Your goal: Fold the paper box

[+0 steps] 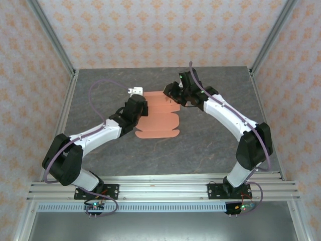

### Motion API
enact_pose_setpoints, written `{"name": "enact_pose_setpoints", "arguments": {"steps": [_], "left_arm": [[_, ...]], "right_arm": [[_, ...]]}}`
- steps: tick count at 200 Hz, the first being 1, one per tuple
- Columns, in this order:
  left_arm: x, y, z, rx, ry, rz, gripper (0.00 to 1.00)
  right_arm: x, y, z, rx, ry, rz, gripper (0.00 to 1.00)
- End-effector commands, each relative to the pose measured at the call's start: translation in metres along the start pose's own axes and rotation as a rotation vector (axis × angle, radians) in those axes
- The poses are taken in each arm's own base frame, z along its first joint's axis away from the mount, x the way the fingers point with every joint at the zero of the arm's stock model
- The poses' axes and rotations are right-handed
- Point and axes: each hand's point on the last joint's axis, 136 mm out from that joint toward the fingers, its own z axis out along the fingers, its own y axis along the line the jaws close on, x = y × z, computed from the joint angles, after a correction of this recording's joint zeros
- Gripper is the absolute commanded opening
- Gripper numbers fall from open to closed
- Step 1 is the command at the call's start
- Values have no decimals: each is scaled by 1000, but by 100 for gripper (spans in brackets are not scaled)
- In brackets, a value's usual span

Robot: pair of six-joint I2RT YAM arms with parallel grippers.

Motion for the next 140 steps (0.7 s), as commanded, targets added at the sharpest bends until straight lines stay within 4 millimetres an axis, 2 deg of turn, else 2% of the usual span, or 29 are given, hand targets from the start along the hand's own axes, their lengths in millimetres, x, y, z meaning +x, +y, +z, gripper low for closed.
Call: {"name": "enact_pose_setpoints", "arguments": {"steps": [1, 42, 74, 106, 140], "left_arm": [[-4, 0, -5, -10, -23, -15, 0], [-7, 2, -5, -27, -21, -36, 0], [-8, 2, -6, -30, 5, -61, 0], [-10, -1, -8, -16, 21, -82, 0], [-14, -5, -11, 7, 24, -96, 0]], "right_arm": [[-9, 5, -23, 20, -70, -62, 48], [-3, -13, -46, 82, -99, -168, 62], [12, -31, -57, 106, -89, -245, 67], [37, -50, -43, 126, -39, -281, 68], [45, -57, -28, 119, -38, -295, 70]]}}
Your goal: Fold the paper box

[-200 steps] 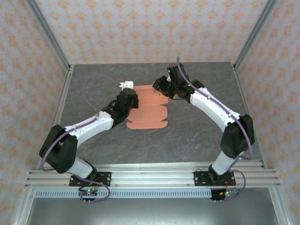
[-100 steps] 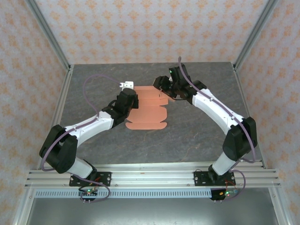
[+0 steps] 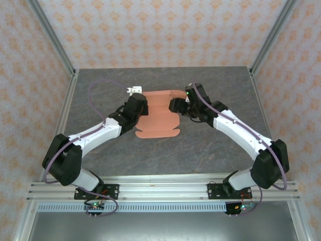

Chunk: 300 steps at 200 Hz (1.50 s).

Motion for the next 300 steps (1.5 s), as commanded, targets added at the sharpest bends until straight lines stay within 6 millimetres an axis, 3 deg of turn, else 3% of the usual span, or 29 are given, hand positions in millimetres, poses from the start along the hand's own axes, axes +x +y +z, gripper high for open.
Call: {"name": "enact_pose_setpoints", "arguments": {"steps": [1, 82, 150, 208, 300], "left_arm": [[-12, -5, -8, 17, -9, -34, 0], [-17, -8, -16, 44, -12, -49, 0], [-18, -8, -19, 49, -15, -53, 0], [-19, -8, -20, 53, -17, -55, 0], [-17, -7, -20, 50, -14, -56, 0]], "right_arm": [[-4, 0, 9, -6, -45, -41, 70], [-15, -7, 34, 21, -116, -39, 76], [-12, -22, 40, 70, -137, -9, 77], [-14, 1, 44, -66, -146, 14, 74], [-11, 17, 38, -171, -137, 33, 57]]}}
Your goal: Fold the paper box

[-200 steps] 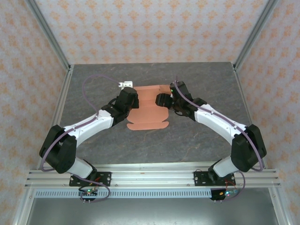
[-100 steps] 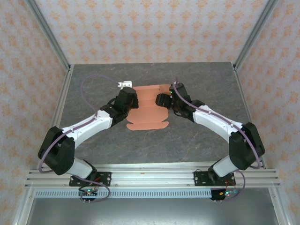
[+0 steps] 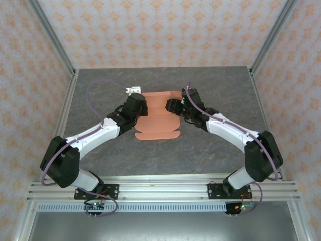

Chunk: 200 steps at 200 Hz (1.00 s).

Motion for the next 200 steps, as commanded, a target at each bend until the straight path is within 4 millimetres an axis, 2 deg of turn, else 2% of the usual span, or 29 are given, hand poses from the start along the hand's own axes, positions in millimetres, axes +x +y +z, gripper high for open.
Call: {"name": "enact_pose_setpoints", "arguments": {"steps": [1, 24, 45, 120, 200], "left_arm": [[-20, -7, -13, 31, -43, -37, 0], [-20, -8, -13, 34, -44, -38, 0], [-20, -8, -14, 33, -43, -39, 0], [-20, -9, -15, 40, -43, -38, 0], [-18, -7, -13, 29, -43, -36, 0]], "right_arm": [[-2, 16, -6, -84, -11, 17, 56], [3, 24, -3, -136, 4, 38, 48], [4, 30, -3, -164, 1, 41, 45], [11, 40, 2, -191, 10, 13, 44], [7, 29, -10, -114, -4, -63, 45]]}}
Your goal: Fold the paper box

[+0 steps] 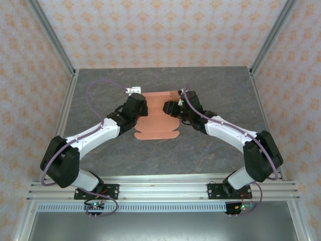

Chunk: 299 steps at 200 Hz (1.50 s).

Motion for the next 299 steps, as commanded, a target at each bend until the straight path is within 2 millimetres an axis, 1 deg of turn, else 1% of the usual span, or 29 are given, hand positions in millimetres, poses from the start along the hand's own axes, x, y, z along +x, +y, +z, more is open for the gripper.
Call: {"name": "enact_pose_setpoints", "arguments": {"steps": [1, 19, 74, 106, 129, 148, 167, 184, 201, 217, 243, 263, 282, 299], "left_arm": [[-19, -7, -13, 31, -44, -36, 0], [-19, -7, -13, 29, -44, -35, 0], [-17, -4, -12, 20, -44, -31, 0], [-17, -3, -11, 19, -43, -32, 0], [-18, 0, -9, 22, -37, -35, 0], [-19, 3, -7, 30, -27, -38, 0], [-19, 4, -6, 53, -10, -37, 0], [-19, 7, -5, 72, 7, -40, 0], [-21, 12, -5, 86, 19, -45, 0], [-22, 16, -7, 98, 28, -52, 0], [-25, 21, -12, 124, 36, -73, 0], [-26, 21, -16, 142, 38, -78, 0], [-28, 20, -20, 158, 40, -79, 0], [-29, 19, -23, 166, 43, -75, 0]], "right_arm": [[-5, 8, -12, 2, -19, -53, 45], [-5, 7, -14, 14, -21, -64, 46], [-13, 5, -28, 64, -42, -111, 56], [-19, 6, -42, 85, -50, -159, 62], [-25, 9, -60, 105, -40, -228, 65], [-33, 10, -80, 128, -31, -289, 67], [-46, 9, -100, 140, -39, -333, 68], [-61, 2, -115, 155, -50, -343, 68], [-76, -6, -124, 139, -54, -329, 68], [-90, -14, -130, 104, -60, -294, 68], [-108, -31, -129, 61, -56, -232, 68], [-114, -47, -118, 92, -33, -225, 66], [-113, -49, -104, 56, -4, -228, 62], [-108, -43, -93, -14, 38, -257, 59]]}}
